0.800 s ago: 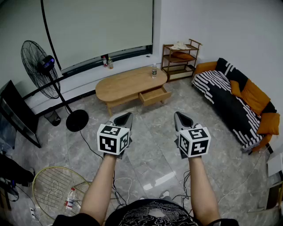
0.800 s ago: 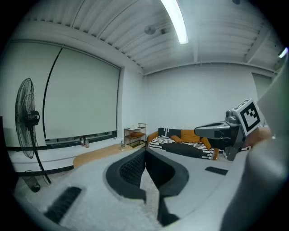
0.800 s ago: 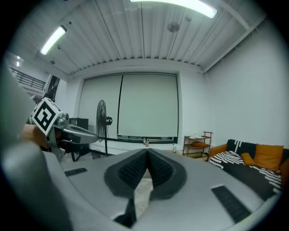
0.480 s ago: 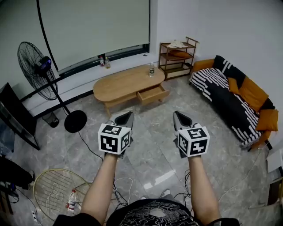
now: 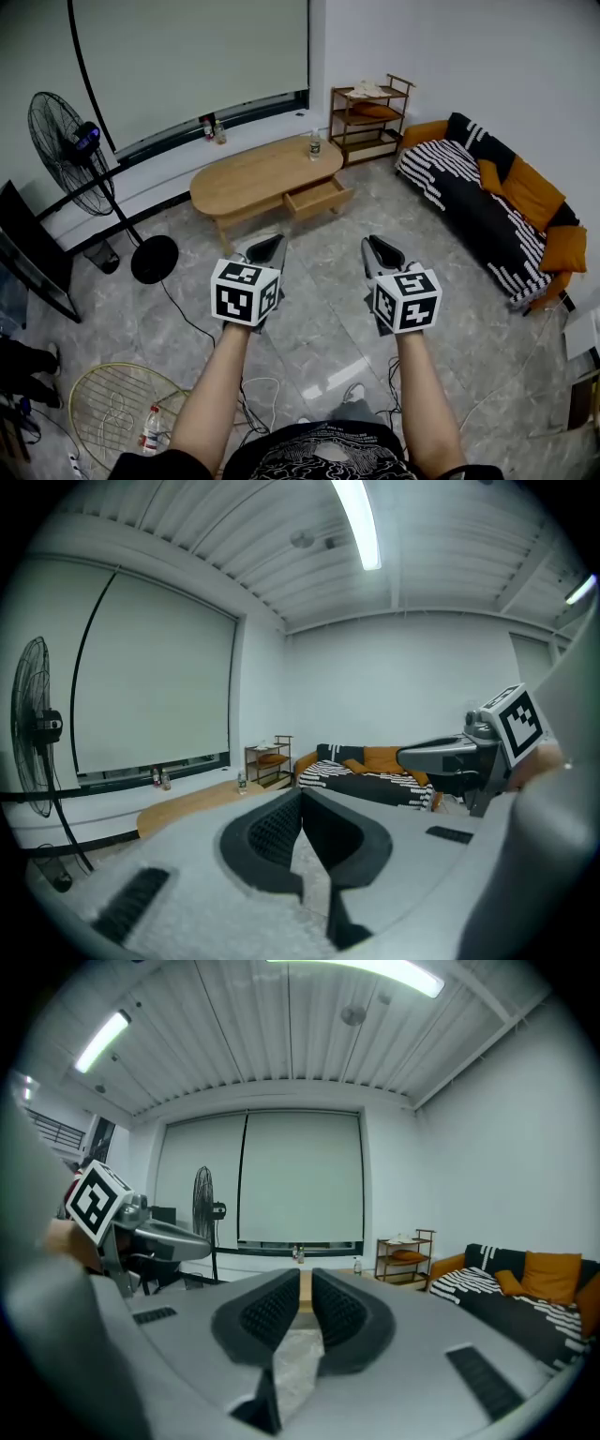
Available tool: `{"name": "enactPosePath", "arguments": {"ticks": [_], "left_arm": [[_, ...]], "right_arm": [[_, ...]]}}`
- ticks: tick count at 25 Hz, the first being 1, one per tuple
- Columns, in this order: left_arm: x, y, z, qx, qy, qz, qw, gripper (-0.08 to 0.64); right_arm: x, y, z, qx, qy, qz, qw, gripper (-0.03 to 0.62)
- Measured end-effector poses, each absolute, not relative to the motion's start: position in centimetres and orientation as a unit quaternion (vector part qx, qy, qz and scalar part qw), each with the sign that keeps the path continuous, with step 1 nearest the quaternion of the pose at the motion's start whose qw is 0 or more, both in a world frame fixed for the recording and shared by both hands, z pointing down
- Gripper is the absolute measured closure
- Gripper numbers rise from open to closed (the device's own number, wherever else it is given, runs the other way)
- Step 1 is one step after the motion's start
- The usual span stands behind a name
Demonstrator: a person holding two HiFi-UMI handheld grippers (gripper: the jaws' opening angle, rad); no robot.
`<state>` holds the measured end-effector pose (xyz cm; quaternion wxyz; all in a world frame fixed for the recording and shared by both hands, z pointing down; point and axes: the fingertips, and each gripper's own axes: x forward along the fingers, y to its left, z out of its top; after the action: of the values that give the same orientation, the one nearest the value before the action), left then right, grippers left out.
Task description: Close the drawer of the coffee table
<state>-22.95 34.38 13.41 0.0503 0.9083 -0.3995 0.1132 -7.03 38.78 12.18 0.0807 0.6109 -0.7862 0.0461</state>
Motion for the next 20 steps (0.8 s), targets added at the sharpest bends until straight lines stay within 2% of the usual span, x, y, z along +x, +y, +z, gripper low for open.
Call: {"name": "enactPosePath", "arguments": {"ticks": [9,20], "left_arm": [[-19.3,31.4,14.5,0.906,-0.401,0.127,0.053,0.554],[-12.6,21.7,14.9,0.890,-0.431,0.135,0.057,0.554]], "right_arm": [[-4.1,35.3,13.3,0.598,-0.796,0.056,0.076,0.472],[2.8,24.4,14.1,0.564,-0.820,0.064,0.078,0.372]]}}
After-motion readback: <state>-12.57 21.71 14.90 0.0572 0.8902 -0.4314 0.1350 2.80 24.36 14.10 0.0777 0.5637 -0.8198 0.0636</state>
